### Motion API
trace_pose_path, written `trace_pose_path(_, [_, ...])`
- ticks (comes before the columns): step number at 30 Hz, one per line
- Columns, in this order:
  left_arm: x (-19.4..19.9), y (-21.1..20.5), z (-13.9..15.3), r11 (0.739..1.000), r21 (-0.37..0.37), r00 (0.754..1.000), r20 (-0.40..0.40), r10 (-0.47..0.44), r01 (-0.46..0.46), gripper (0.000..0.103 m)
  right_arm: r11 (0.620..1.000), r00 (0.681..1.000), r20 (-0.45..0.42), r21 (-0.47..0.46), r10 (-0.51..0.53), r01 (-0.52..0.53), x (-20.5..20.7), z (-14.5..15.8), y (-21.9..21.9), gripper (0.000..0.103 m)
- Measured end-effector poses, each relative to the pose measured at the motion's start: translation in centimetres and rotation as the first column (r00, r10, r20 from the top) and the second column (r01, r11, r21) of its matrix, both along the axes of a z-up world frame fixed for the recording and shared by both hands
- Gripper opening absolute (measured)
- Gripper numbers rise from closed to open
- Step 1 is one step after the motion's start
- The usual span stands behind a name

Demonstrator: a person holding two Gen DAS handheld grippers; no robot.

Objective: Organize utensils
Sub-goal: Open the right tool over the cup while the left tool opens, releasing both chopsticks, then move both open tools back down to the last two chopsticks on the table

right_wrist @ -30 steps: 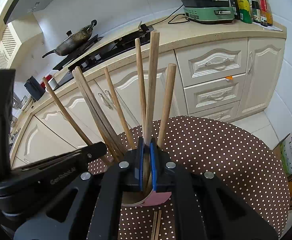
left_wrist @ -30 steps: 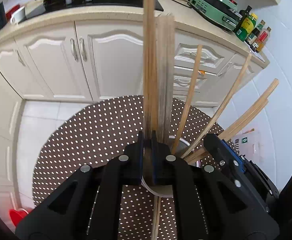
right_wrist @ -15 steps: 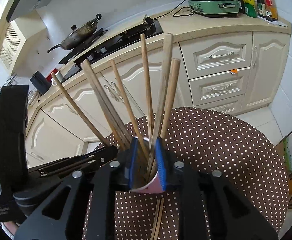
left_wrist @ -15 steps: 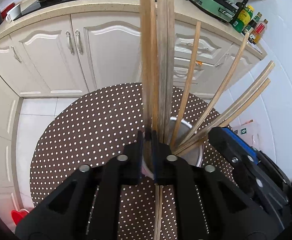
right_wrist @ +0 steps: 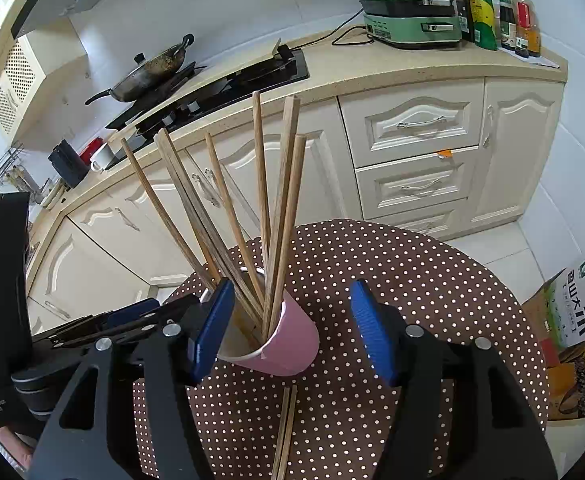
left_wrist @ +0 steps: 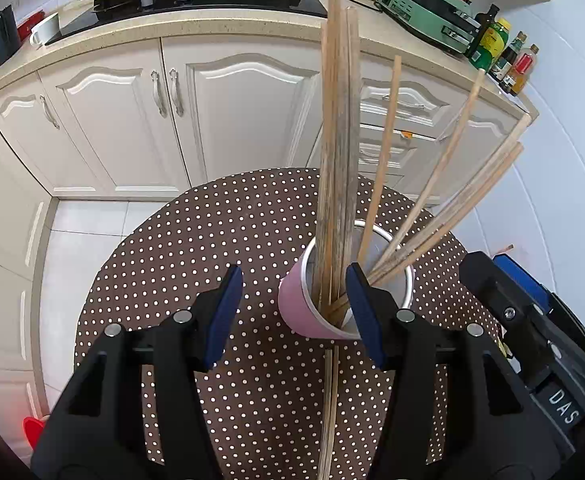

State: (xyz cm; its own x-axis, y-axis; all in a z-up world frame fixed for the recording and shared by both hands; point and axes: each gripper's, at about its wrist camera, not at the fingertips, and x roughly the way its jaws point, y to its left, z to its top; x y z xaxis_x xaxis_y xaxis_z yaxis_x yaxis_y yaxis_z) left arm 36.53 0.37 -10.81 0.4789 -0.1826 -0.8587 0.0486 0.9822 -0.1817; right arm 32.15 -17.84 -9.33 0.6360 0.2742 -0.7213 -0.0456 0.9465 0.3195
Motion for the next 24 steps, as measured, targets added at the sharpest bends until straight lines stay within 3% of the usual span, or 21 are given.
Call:
trace_pose_path(7, [-1.3, 0.2, 0.7, 1.000, 0.007, 1.000, 0.014, 0.003, -0.003, 0.056, 0.999, 1.000, 0.014, -0.033, 0.006, -0.006, -1.4, 0.9, 0.2, 0.074])
trace_pose_path(17, [-3.9, 0.6, 1.8, 0.999, 0.030, 0.999, 0.048, 0.015, -0.017, 0.067, 0.999, 0.999, 0.035, -0.049, 0.011, -0.009, -3.6, 1.8, -0.1, 0.091])
trace_pose_path(24, [-6.0, 0.5, 2.5, 0.998, 0.054, 0.997, 0.072, 0.012, -0.016, 0.071, 0.998, 0.999, 0.046, -0.064, 0.023, -0.020, -5.4, 2.6, 0.0, 0.093])
